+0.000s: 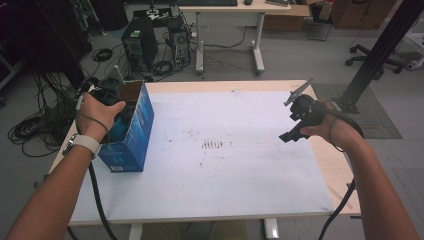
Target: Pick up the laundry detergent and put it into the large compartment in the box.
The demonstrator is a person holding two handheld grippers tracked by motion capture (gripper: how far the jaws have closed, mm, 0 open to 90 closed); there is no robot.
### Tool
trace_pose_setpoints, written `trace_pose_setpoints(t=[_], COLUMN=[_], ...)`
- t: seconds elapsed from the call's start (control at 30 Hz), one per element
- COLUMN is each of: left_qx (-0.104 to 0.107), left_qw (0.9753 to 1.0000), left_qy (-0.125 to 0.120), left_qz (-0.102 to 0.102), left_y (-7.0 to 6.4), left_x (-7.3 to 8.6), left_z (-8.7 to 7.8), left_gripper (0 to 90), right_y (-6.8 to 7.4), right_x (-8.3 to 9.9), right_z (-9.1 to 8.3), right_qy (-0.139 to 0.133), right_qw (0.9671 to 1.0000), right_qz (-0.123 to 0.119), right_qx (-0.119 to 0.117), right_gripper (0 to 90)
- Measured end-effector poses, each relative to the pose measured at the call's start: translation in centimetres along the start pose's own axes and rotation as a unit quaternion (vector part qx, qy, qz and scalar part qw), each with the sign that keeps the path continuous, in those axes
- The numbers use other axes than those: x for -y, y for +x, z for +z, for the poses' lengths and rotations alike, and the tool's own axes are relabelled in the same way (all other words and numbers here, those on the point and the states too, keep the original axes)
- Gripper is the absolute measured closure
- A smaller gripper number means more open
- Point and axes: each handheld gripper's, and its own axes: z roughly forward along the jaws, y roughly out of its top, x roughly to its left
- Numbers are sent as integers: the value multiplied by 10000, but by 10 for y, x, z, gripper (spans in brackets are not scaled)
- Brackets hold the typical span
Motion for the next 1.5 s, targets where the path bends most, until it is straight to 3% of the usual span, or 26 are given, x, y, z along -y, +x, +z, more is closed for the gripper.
trace_pose_setpoints(t=[0.53,1.5], left_qx=[19,138], left_qw=[10000,9999], left_qy=[53,16], left_qz=[11,10], left_y=[0,3], left_x=[3,1], left_z=[14,18], left_gripper=[374,347], right_y=[0,2], right_x=[0,2], right_z=[2,7], right_qy=[33,73], right_qw=[10000,10000], right_qz=[-3,19], right_qx=[-2,-37], right_gripper=[91,91])
